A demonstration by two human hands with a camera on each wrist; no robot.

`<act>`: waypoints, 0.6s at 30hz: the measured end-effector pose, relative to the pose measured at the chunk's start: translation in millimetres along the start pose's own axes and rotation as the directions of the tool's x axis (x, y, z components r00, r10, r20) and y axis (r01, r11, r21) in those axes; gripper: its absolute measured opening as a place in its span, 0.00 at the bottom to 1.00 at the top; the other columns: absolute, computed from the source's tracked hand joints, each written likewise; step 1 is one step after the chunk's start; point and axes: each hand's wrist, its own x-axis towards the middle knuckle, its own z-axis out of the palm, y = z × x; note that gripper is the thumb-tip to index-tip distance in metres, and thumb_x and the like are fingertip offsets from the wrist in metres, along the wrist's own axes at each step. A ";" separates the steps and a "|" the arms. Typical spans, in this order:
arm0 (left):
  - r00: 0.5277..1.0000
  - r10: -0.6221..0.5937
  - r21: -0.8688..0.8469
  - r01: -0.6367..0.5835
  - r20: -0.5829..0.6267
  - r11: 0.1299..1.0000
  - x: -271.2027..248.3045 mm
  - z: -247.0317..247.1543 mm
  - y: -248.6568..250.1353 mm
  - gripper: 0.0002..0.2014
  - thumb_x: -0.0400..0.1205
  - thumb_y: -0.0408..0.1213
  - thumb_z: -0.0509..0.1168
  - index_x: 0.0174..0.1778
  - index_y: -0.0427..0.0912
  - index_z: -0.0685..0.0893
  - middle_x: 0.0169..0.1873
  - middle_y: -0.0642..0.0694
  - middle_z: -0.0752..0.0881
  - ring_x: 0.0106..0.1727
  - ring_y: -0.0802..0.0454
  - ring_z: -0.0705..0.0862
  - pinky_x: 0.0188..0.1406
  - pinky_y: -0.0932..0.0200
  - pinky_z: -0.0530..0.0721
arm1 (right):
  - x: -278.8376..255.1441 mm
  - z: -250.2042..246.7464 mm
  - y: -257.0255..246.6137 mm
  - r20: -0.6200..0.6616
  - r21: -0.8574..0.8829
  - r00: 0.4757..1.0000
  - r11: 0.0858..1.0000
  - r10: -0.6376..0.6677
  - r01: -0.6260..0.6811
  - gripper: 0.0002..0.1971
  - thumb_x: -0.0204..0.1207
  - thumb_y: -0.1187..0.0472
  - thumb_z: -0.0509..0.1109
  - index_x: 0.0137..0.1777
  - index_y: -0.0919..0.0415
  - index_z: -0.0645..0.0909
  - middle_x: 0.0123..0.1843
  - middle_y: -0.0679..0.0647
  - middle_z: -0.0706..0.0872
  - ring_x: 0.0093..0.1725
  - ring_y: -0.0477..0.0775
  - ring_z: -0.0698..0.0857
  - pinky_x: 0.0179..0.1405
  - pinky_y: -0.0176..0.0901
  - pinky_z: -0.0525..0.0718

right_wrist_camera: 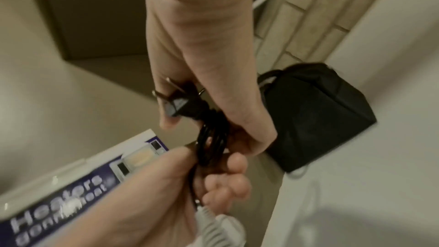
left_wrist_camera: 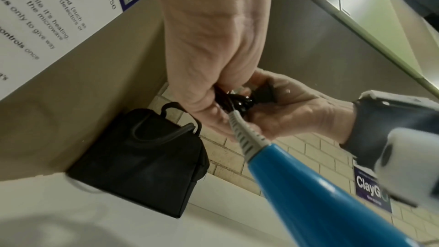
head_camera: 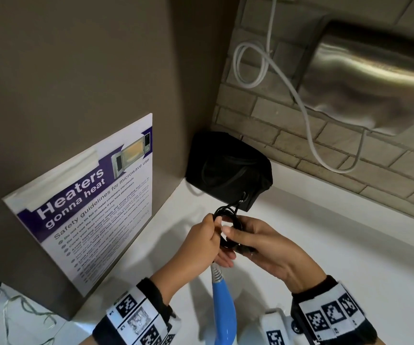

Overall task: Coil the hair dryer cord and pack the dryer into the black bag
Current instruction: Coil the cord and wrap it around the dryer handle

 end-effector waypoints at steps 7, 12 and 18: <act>0.990 -0.048 -0.078 0.037 -0.133 0.996 11.7 -5.4 -24.4 0.15 0.89 0.43 0.49 0.55 0.36 0.75 0.54 0.41 0.87 0.51 0.46 0.89 0.56 0.48 0.87 | -10.1 -13.4 -4.4 -0.058 -0.406 0.998 0.914 -0.031 0.005 0.21 0.79 0.76 0.61 0.63 0.52 0.81 0.57 0.49 0.90 0.56 0.45 0.88 0.47 0.33 0.84; 0.985 -0.119 -0.322 0.074 -0.122 0.944 13.3 -7.8 -31.6 0.16 0.88 0.47 0.48 0.59 0.40 0.75 0.54 0.40 0.89 0.51 0.44 0.91 0.64 0.48 0.83 | -17.4 -46.8 -8.6 -0.332 -0.480 0.940 0.873 -0.083 -0.092 0.16 0.82 0.74 0.58 0.60 0.63 0.84 0.52 0.56 0.91 0.47 0.47 0.91 0.31 0.32 0.83; 0.992 -0.117 -0.586 0.065 -0.052 0.808 9.5 -9.9 -15.8 0.16 0.90 0.44 0.47 0.62 0.36 0.71 0.54 0.35 0.89 0.50 0.40 0.91 0.55 0.58 0.86 | -14.3 -73.3 18.2 -0.347 -0.873 0.917 0.425 -0.198 -0.239 0.15 0.79 0.71 0.61 0.54 0.56 0.88 0.43 0.47 0.91 0.42 0.46 0.89 0.40 0.33 0.82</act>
